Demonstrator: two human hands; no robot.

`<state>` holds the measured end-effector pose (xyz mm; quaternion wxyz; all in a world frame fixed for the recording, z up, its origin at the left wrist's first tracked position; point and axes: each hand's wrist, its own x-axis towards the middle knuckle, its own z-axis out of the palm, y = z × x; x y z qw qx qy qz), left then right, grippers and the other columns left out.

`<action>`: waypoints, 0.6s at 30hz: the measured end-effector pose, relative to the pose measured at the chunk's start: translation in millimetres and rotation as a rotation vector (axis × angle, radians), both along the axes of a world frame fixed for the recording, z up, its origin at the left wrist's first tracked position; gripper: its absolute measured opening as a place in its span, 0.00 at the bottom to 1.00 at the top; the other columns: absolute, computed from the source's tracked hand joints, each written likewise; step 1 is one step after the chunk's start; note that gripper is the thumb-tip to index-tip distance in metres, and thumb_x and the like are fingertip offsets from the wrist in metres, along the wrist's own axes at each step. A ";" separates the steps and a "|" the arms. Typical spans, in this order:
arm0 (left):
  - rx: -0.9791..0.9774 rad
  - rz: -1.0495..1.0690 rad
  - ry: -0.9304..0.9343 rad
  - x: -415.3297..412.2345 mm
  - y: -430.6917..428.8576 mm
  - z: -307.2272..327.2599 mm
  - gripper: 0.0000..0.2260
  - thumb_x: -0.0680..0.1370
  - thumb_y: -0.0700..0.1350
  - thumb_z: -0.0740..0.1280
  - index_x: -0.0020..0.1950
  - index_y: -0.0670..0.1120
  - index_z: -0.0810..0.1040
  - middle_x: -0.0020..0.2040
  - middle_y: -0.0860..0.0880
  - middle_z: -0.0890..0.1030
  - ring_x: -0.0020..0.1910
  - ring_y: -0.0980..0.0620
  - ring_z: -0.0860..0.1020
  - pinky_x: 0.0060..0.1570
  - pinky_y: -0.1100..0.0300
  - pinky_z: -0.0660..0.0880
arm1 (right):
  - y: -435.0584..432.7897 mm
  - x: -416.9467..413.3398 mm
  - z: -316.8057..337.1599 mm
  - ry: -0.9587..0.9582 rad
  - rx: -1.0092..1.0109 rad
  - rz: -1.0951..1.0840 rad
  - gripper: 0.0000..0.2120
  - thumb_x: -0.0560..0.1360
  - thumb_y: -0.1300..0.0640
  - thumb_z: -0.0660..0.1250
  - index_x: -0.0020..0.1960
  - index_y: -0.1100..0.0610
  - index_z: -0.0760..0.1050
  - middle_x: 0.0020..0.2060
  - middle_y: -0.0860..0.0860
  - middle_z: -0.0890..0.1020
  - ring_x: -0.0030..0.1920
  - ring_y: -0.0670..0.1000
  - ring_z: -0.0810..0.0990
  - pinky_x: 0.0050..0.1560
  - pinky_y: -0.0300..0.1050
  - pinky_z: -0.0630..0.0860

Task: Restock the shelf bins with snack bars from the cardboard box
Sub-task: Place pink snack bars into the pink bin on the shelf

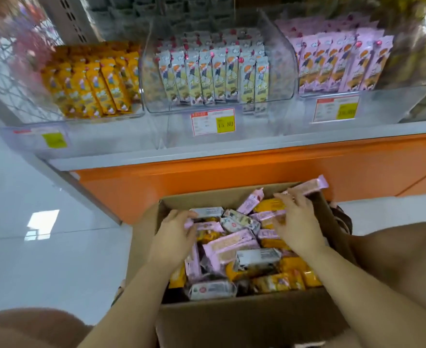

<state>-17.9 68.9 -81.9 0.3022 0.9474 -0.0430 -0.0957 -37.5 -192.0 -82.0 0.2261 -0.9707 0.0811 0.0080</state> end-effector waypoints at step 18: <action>-0.142 -0.023 0.232 -1.6 2.3 -19.3 0.22 0.77 0.44 0.68 0.71 0.51 0.68 0.67 0.50 0.65 0.42 0.58 0.74 0.40 0.73 0.69 | 52.8 16.4 8.6 0.483 0.126 0.450 0.30 0.73 0.49 0.70 0.72 0.48 0.65 0.72 0.48 0.66 0.68 0.50 0.68 0.67 0.46 0.67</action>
